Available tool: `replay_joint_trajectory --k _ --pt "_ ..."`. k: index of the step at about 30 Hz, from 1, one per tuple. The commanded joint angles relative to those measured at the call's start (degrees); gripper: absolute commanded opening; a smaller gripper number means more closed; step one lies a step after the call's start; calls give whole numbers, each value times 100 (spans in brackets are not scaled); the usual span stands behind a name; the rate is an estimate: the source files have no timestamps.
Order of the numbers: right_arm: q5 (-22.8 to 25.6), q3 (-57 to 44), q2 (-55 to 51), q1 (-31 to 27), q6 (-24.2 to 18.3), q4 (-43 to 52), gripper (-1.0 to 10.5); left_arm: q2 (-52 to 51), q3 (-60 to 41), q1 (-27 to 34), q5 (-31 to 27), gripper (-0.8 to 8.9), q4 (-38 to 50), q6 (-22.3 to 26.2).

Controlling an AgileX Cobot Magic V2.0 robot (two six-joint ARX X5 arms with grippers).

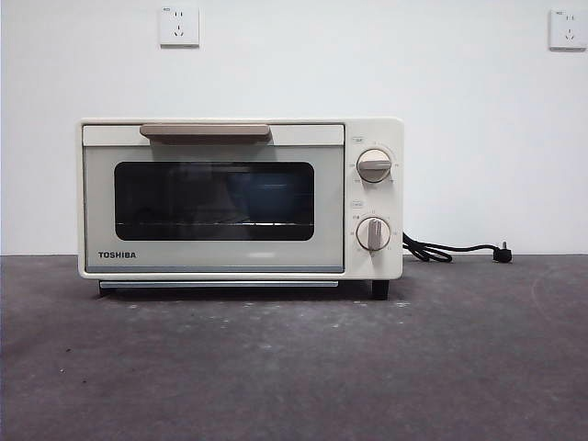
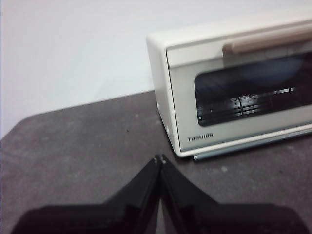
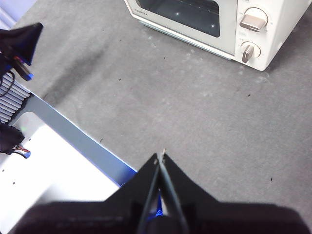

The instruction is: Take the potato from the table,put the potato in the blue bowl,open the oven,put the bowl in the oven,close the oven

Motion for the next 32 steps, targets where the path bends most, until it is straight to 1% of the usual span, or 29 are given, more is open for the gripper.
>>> replay_joint_trajectory --k 1,4,10,13,32 --pt "9 -2 -20 11 33 11 1 -63 -151 17 -22 -4 0 -17" --pt "20 -2 -37 11 35 9 1 -63 -186 13 -26 -4 -208 -107" --pt "20 -2 -70 11 35 9 1 -63 -186 11 -22 -4 -702 -138" --pt "20 -2 -74 11 35 9 1 -63 -186 11 -11 -4 -675 -275" --pt "20 -2 -111 11 33 7 1 -63 -186 11 -28 -4 -673 -275"
